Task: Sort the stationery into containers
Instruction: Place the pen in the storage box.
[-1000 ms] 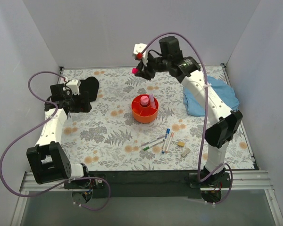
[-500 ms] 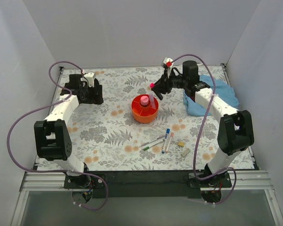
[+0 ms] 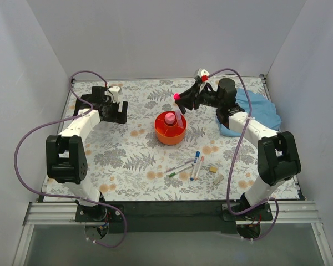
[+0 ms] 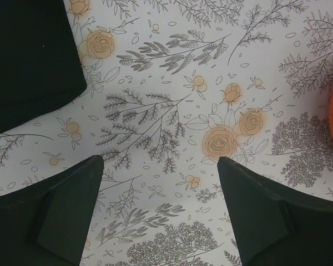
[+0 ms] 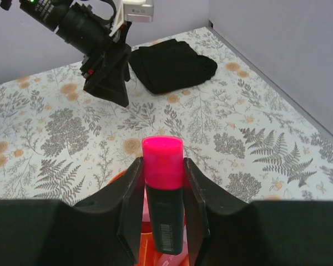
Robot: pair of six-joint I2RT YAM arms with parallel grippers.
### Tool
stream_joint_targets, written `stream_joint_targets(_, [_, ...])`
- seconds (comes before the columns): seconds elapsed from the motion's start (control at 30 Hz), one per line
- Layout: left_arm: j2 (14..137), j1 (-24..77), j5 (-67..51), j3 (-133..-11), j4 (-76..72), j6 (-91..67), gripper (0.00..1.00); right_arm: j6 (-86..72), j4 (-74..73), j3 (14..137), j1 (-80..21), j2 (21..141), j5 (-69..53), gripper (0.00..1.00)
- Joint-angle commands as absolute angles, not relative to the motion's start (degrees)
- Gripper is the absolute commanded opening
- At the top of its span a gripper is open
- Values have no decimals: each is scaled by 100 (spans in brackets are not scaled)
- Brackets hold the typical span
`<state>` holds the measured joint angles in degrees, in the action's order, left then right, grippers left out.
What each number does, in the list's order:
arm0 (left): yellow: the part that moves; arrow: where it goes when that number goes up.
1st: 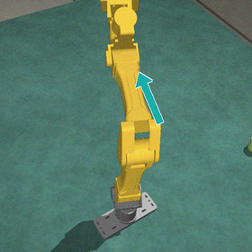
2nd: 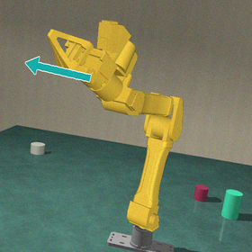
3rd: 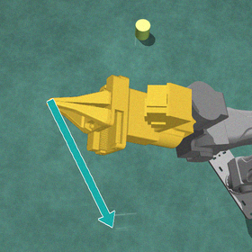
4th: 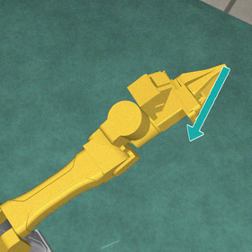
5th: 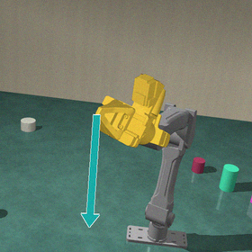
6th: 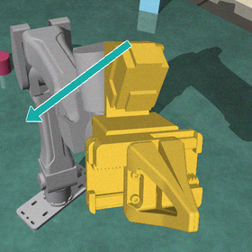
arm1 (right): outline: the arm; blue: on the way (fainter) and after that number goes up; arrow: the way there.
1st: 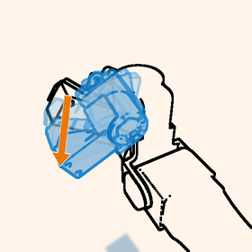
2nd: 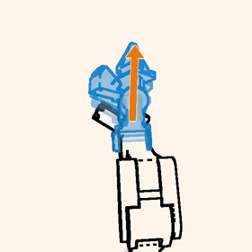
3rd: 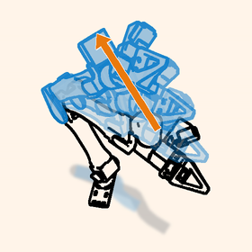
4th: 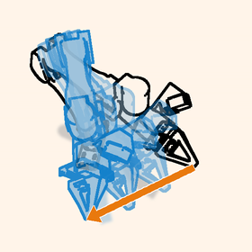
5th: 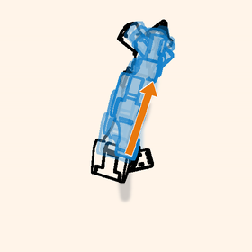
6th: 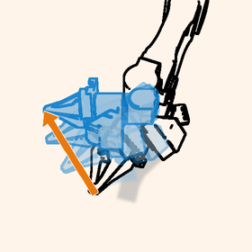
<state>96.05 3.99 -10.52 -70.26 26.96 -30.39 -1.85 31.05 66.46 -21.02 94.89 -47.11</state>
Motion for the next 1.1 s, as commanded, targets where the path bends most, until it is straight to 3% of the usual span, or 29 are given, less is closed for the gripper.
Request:
stream_joint_targets(0.0, [9562,387,-870,-7216,2733,-3059,85,-939,4217,6329,-2083,9518,-4281,1])
stream_joint_targets(1.07, [9685,396,-861,-7216,2646,-3164,85,-1195,5150,5476,-2268,10221,-3762,1])
